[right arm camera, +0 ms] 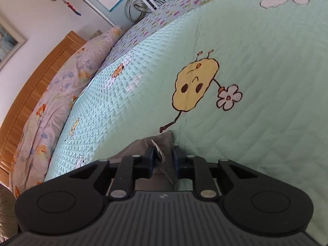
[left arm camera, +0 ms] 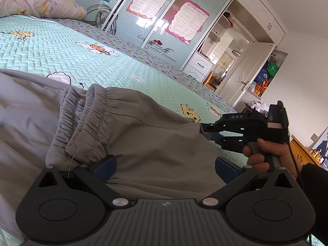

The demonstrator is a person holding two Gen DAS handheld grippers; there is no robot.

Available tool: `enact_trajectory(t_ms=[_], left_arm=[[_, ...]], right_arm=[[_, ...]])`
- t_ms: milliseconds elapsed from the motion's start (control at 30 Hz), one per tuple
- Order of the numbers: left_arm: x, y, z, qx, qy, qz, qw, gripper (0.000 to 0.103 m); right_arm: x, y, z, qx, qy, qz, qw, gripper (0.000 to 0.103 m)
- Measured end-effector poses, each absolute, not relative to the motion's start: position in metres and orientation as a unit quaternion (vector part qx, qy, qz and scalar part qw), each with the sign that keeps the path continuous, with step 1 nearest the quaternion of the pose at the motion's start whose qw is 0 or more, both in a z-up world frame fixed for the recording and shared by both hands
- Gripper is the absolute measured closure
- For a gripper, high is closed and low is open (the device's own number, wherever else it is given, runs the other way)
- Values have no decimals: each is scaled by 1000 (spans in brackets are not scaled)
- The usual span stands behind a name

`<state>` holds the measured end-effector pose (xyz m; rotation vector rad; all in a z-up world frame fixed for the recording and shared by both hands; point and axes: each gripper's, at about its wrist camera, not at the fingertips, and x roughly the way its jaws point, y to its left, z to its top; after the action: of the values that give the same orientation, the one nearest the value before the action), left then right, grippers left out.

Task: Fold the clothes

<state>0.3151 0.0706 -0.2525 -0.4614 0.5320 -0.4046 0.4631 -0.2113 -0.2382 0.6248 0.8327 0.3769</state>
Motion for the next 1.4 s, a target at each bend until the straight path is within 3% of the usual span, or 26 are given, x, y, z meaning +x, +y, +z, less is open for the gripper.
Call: enact_trajectory(t_ms=[233, 600, 700, 767, 833, 1000, 1067, 1167, 1233, 1400], left_arm=[[315, 71, -252, -223, 259, -196, 919, 1], [315, 69, -253, -216, 260, -195, 921, 1], [315, 68, -253, -217, 260, -195, 921, 1], [315, 69, -253, -218, 260, -195, 920, 1], [315, 69, -253, -218, 260, -195, 920, 1], [315, 68, -253, -216, 260, -195, 921, 1], [314, 68, -253, -215, 260, -194, 921, 1], [315, 68, -254, -215, 260, -194, 921, 1], [315, 68, -254, -215, 260, -195, 921, 1], [315, 68, -255, -217, 260, -196, 920, 1]], right_arm=[[460, -225, -249, 363, 381, 184, 830, 91], [512, -196, -216, 295, 358, 194, 864, 102], [500, -197, -223, 284, 372, 182, 865, 95], [482, -213, -220, 306, 333, 178, 874, 80], [466, -237, -216, 359, 297, 163, 870, 33], [438, -253, -203, 377, 284, 182, 863, 30], [436, -238, -208, 348, 317, 189, 862, 32], [449, -211, -228, 326, 367, 198, 848, 48], [473, -200, -239, 322, 388, 189, 842, 85], [513, -195, -221, 319, 366, 170, 858, 91]])
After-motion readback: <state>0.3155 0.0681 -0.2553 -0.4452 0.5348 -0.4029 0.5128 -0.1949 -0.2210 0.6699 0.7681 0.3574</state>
